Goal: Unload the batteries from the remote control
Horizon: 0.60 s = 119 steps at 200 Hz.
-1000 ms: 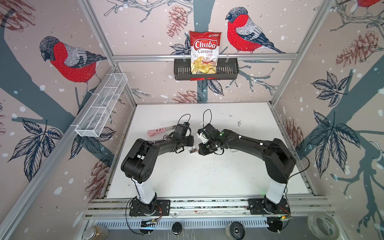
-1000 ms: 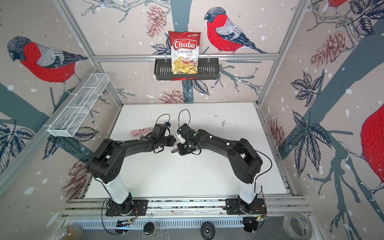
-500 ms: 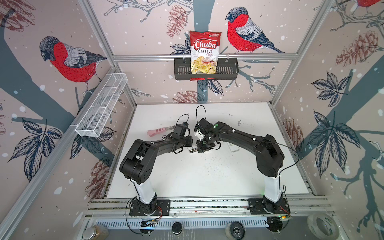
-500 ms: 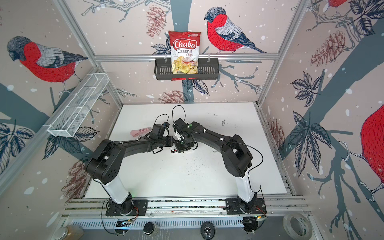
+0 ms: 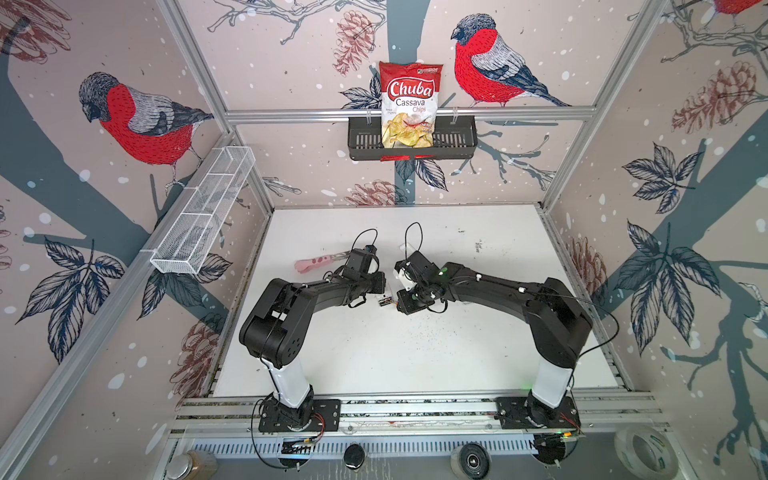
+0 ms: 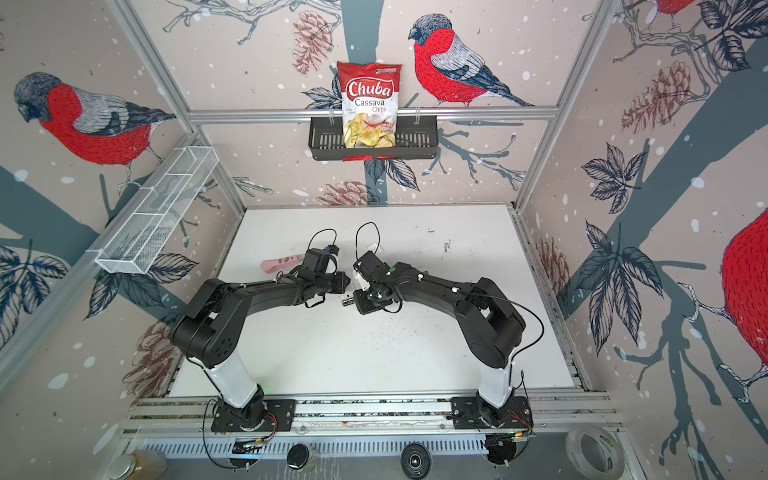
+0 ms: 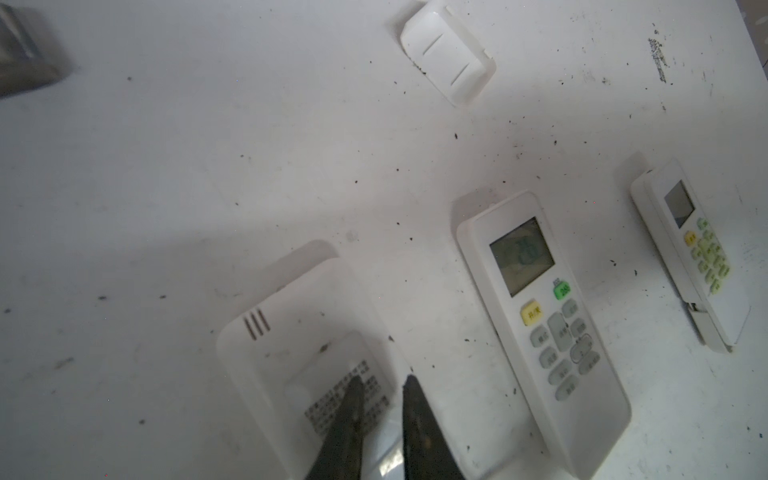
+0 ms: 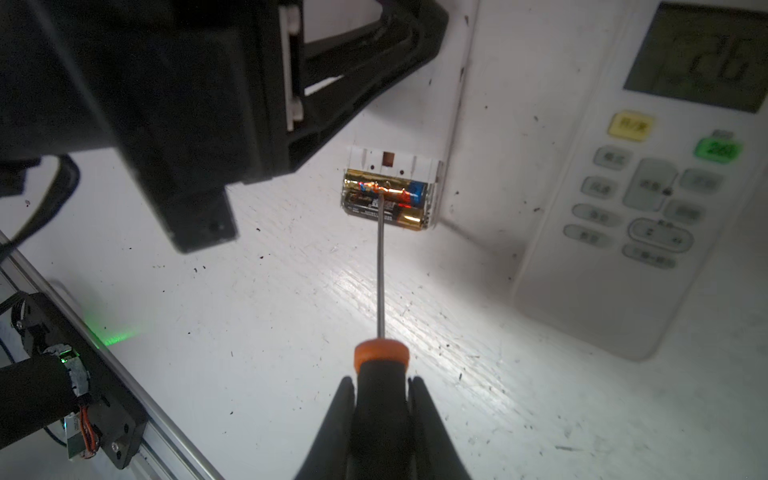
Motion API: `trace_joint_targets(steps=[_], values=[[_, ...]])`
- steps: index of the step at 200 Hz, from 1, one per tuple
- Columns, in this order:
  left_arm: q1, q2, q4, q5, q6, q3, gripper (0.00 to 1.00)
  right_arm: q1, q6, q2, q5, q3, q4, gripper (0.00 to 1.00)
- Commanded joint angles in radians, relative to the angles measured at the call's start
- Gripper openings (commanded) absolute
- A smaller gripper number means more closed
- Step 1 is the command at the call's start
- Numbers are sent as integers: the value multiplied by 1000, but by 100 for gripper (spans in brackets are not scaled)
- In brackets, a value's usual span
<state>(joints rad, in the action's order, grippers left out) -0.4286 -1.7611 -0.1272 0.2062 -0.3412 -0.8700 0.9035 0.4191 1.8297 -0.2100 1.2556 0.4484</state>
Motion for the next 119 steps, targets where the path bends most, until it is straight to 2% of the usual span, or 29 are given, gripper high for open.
trace_joint_targets(steps=[1,47,119], values=[[1,-12,137,-10,-1,11,20,8,56,-13,110,-71,-113,0],[1,-15,141,-11,-2,11,20,15,92,-77,109,-213,-287,0],[1,-26,140,-12,-2,11,20,26,126,-96,98,-343,-441,0]])
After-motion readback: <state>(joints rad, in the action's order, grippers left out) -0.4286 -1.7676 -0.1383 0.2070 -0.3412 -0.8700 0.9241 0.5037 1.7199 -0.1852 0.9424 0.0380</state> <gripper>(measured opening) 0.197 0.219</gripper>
